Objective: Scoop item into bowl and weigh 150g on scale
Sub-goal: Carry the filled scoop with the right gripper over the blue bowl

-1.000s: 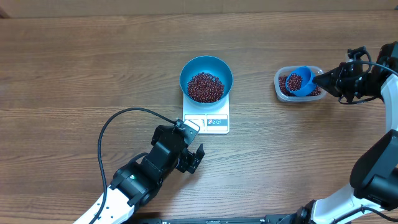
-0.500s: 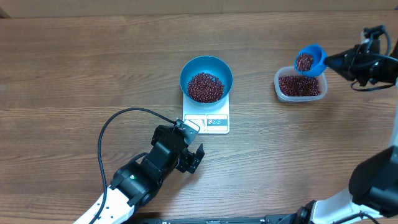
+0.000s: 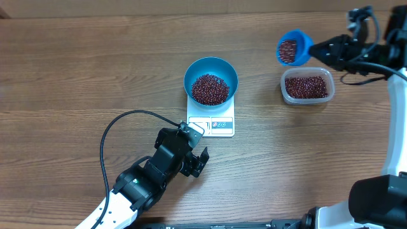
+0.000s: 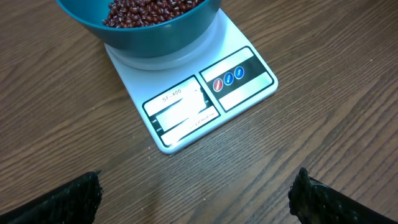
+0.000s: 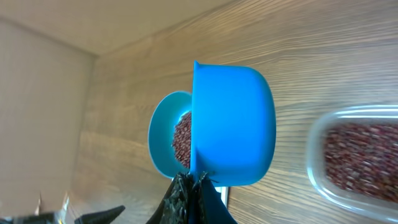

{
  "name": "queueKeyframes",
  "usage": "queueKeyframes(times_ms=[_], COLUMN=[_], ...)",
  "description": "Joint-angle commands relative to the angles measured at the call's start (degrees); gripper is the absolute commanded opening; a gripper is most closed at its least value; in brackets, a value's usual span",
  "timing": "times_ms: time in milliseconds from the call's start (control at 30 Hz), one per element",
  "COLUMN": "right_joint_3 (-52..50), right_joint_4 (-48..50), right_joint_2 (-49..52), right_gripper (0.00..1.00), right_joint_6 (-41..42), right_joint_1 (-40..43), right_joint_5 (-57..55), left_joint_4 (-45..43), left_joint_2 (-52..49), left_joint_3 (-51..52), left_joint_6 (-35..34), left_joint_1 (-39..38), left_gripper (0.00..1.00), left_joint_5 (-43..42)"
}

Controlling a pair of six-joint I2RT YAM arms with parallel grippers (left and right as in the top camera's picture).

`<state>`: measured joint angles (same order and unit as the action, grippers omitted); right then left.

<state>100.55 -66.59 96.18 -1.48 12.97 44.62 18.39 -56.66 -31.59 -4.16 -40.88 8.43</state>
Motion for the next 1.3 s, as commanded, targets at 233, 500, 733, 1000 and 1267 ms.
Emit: queueKeyframes(times_ms=[233,500,733,1000,1267], right_joint_3=[1.95,1.95,1.95,1.95,1.95], right_joint_4=[3.3,5.27,6.32,6.27,6.08], right_joint_2=[-1.57,-1.57,-1.57,-1.57,-1.57], right_gripper=[0.04,0.04,0.04,0.04,0.04], right_joint_6=[-0.61,-2.25,-3.63,-4.68,-5.07], right_joint_1=[-14.19,-23.06,-27.15,-29.68,-30.01], right_joint_5=[-12.55,-19.87,-25.53,-25.53,-25.53], left_joint_4=[-0.2,-0.2,-0.2,-0.22,-0.2], left_joint_2=[-0.24,-0.24,-0.24,-0.24,-0.24], left_joint_3=[0.11,0.11,0.11,0.11,0.11], left_joint_6=[-0.57,-0.57,-0.57,-0.57,-0.57], left_joint_1=[-0.37,-0.37,-0.37,-0.37,-0.37], left_gripper=[1.0,1.0,1.0,1.0,1.0], left_joint_5=[0.57,0.57,0.57,0.57,0.57])
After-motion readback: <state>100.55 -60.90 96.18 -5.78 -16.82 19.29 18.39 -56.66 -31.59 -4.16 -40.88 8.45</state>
